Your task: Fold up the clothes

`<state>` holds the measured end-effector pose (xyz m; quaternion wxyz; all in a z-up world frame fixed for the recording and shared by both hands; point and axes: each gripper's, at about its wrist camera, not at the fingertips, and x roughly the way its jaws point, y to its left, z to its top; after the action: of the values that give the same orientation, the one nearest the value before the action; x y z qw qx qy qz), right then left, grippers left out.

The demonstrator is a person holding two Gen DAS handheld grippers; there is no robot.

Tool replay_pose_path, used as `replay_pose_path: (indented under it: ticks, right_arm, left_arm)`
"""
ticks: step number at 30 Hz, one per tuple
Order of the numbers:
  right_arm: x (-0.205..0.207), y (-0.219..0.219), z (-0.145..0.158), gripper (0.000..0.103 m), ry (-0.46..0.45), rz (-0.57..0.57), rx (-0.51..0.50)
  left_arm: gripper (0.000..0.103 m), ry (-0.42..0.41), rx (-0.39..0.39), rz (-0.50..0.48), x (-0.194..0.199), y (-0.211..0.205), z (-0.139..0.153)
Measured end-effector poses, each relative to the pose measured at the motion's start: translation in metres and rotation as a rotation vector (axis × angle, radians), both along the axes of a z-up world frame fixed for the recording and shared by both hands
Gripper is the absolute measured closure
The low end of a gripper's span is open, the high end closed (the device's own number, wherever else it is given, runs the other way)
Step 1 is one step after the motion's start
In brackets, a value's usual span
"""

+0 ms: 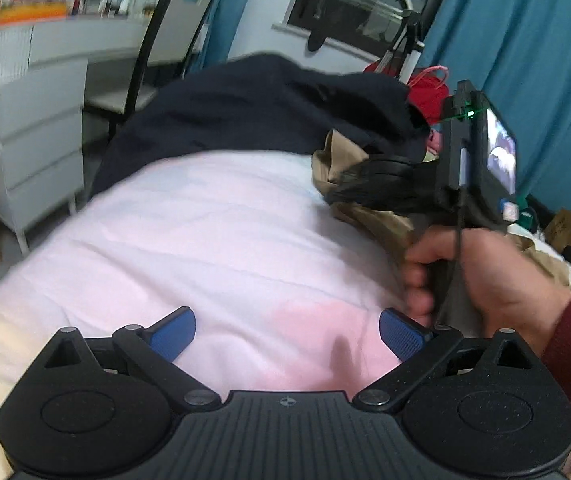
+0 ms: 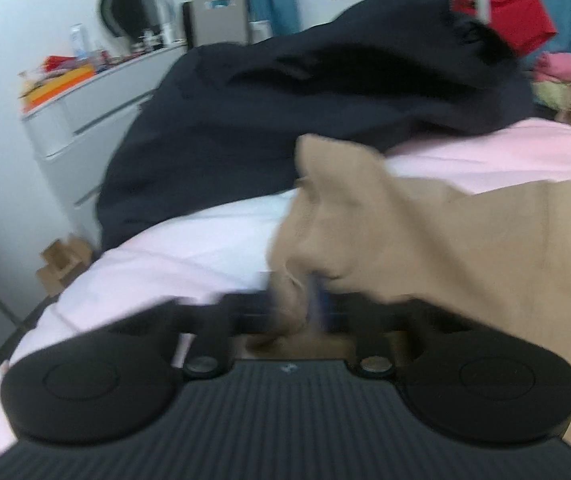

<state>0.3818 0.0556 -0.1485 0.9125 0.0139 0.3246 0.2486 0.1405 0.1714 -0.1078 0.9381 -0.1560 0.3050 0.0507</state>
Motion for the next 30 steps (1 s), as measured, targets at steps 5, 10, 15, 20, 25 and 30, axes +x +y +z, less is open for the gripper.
replay_pose_path:
  ticks: [5,10,15,20,25,30]
  right_arm:
    - [-0.008,-0.046,0.045,0.093,-0.087,-0.070,0.009]
    - [-0.027,-0.133,0.084,0.094,-0.172,-0.233,0.106]
    - [-0.057,-0.238,0.084,0.097,-0.205,-0.463,0.203]
    - [-0.078,-0.306,0.038,0.097,-0.122,-0.641,0.202]
    - [-0.090,-0.333,0.004,0.094,-0.039,-0.719,0.232]
    - [-0.120,-0.325,0.016,0.016,-0.034,-0.648,0.220]
  left_arm:
    - [0.004,-0.086,0.036,0.029,-0.022,0.006,0.022]
    - [0.003,-0.140,0.034,-0.012,-0.041,-0.001,0.036]
    - [0.003,-0.178,0.066,-0.092,-0.052,-0.026,0.040]
    - [0.004,-0.175,0.097,-0.196,-0.042,-0.049,0.032]
    - [0.003,-0.159,0.129,-0.248,-0.033,-0.061,0.021]
    - [0.004,-0.142,0.118,-0.275,-0.025,-0.067,0.015]
